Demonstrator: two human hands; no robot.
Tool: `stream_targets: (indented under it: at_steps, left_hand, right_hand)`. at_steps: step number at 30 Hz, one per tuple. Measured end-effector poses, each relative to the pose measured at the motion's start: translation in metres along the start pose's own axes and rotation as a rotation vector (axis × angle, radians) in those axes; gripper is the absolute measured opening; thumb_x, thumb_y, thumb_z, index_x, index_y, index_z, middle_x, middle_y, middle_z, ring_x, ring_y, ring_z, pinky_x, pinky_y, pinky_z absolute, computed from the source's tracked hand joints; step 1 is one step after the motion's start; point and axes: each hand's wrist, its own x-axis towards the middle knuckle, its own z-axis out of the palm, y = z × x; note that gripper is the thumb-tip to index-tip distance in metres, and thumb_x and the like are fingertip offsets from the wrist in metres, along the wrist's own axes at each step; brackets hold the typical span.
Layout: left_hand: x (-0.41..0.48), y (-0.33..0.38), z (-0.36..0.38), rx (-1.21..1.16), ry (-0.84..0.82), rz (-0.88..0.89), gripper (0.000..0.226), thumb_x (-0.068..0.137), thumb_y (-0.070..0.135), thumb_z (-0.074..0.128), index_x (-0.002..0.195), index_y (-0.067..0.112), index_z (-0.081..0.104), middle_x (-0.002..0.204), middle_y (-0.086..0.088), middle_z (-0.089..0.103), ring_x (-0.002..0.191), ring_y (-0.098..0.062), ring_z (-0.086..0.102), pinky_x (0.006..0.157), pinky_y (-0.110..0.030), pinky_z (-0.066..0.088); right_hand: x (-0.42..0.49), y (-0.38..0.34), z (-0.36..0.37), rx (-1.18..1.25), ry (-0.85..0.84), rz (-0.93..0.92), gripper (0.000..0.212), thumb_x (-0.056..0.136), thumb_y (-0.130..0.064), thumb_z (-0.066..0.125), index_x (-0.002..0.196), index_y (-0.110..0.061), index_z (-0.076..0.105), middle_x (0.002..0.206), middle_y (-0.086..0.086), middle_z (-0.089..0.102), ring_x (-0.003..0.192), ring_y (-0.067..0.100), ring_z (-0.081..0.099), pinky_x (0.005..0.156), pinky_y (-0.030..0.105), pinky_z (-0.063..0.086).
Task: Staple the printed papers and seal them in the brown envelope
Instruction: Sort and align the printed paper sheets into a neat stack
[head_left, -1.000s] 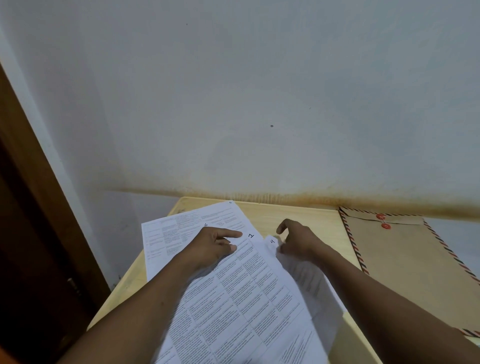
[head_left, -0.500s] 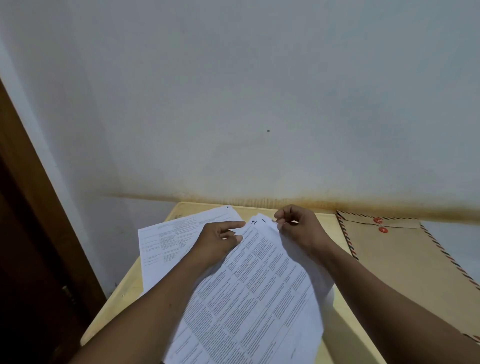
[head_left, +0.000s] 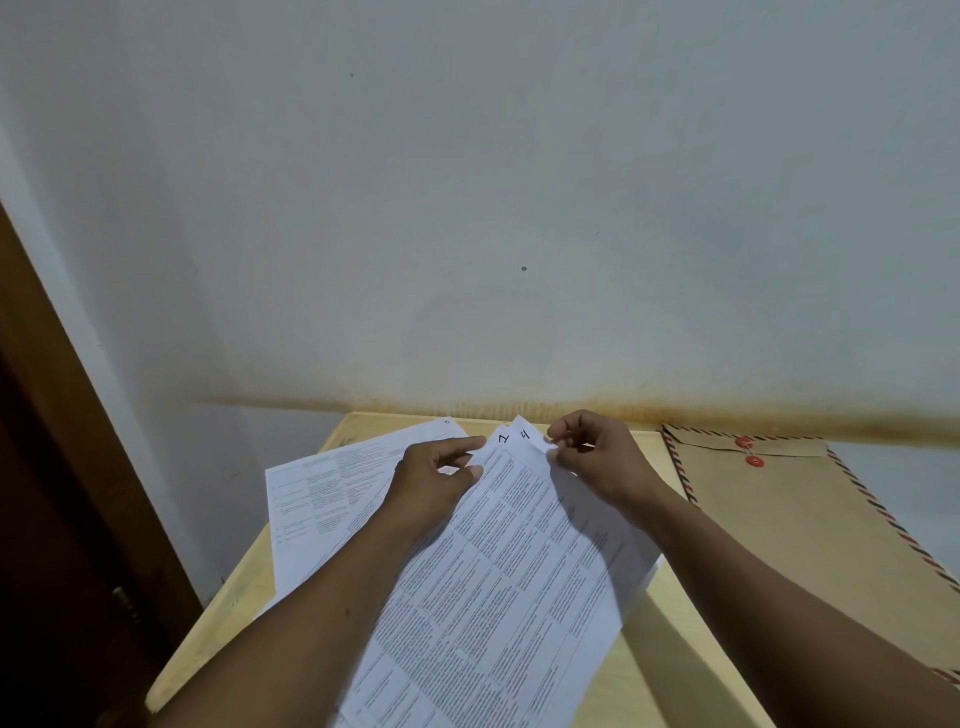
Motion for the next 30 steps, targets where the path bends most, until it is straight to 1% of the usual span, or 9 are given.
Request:
stream_targets:
  at_steps: [4,7,9,11,13,19,23,27,30]
  left_hand:
    - [0.0,-0.003,-0.002,-0.046,-0.043,-0.049,0.034,0.087,0.009,0.08,0.113,0.031,0.079,0.114,0.008,0.075,0.11,-0.012,0.07,0.103,-0.036,0.053]
    - [-0.001,-0.006,-0.003,-0.068,-0.083,-0.075,0.035,0.085,0.004,0.08,0.111,0.028,0.081,0.09,0.002,0.073,0.095,-0.015,0.072,0.101,-0.038,0.056]
    - [0.001,-0.006,-0.004,-0.087,-0.114,-0.075,0.035,0.087,0.001,0.079,0.115,0.023,0.079,0.078,-0.003,0.066,0.079,-0.012,0.071,0.088,-0.029,0.06]
    - [0.001,-0.003,-0.003,-0.064,-0.104,-0.051,0.034,0.088,0.002,0.078,0.115,0.023,0.078,0.077,-0.004,0.063,0.07,-0.004,0.069,0.07,-0.014,0.056]
    - [0.003,-0.002,-0.004,-0.046,-0.092,-0.031,0.033,0.089,0.003,0.077,0.115,0.023,0.078,0.074,-0.002,0.061,0.069,-0.004,0.067,0.064,-0.01,0.053]
    - [0.005,0.001,-0.008,0.065,-0.096,0.008,0.031,0.091,0.011,0.077,0.117,0.028,0.076,0.077,-0.005,0.059,0.076,-0.007,0.063,0.06,-0.001,0.046]
    - [0.004,-0.001,-0.01,0.055,-0.097,-0.007,0.031,0.09,0.008,0.077,0.117,0.024,0.076,0.078,-0.006,0.059,0.072,-0.004,0.065,0.069,-0.012,0.05]
    - [0.003,0.0,-0.013,0.005,-0.12,-0.032,0.032,0.091,0.0,0.074,0.118,0.016,0.074,0.079,-0.007,0.06,0.06,0.005,0.066,0.057,-0.007,0.049]
    - [0.007,-0.002,-0.013,-0.034,-0.068,-0.041,0.03,0.091,0.002,0.075,0.114,0.022,0.077,0.069,0.003,0.062,0.069,-0.004,0.07,0.066,-0.014,0.052]
  right_hand:
    - [0.001,0.003,0.003,-0.092,-0.021,-0.022,0.017,0.089,-0.003,0.065,0.088,-0.017,0.074,0.081,0.008,0.065,0.071,0.012,0.054,0.067,0.024,0.045]
    - [0.001,0.004,0.007,-0.131,-0.017,-0.015,0.021,0.091,-0.007,0.06,0.085,-0.021,0.075,0.088,0.005,0.074,0.072,0.01,0.058,0.068,0.023,0.046]
    - [0.001,0.005,0.01,-0.139,-0.005,-0.026,0.02,0.091,-0.011,0.06,0.086,-0.023,0.075,0.086,0.001,0.075,0.073,0.007,0.06,0.073,0.024,0.048]
    - [0.0,0.003,0.01,-0.128,-0.001,-0.027,0.014,0.09,-0.016,0.064,0.09,-0.025,0.074,0.081,-0.003,0.074,0.07,0.004,0.061,0.072,0.025,0.049]
    - [0.001,0.002,0.009,-0.113,-0.021,-0.018,0.012,0.087,-0.019,0.071,0.096,-0.027,0.071,0.075,-0.005,0.07,0.066,0.007,0.062,0.069,0.029,0.05]
    - [0.005,0.009,0.015,-0.187,-0.043,-0.041,0.017,0.089,-0.012,0.068,0.097,-0.025,0.074,0.069,-0.007,0.069,0.072,0.011,0.066,0.079,0.035,0.055]
    - [0.006,0.012,0.021,-0.192,-0.033,-0.029,0.019,0.092,-0.012,0.065,0.099,-0.025,0.076,0.087,0.004,0.076,0.084,0.019,0.07,0.084,0.035,0.055]
    - [0.008,0.014,0.025,-0.19,-0.047,-0.009,0.02,0.092,-0.014,0.064,0.101,-0.025,0.077,0.091,0.003,0.076,0.09,0.023,0.071,0.088,0.038,0.056]
    - [0.009,0.011,0.025,-0.196,-0.056,-0.007,0.021,0.093,-0.014,0.062,0.1,-0.026,0.078,0.091,-0.003,0.077,0.089,0.016,0.071,0.085,0.032,0.056]
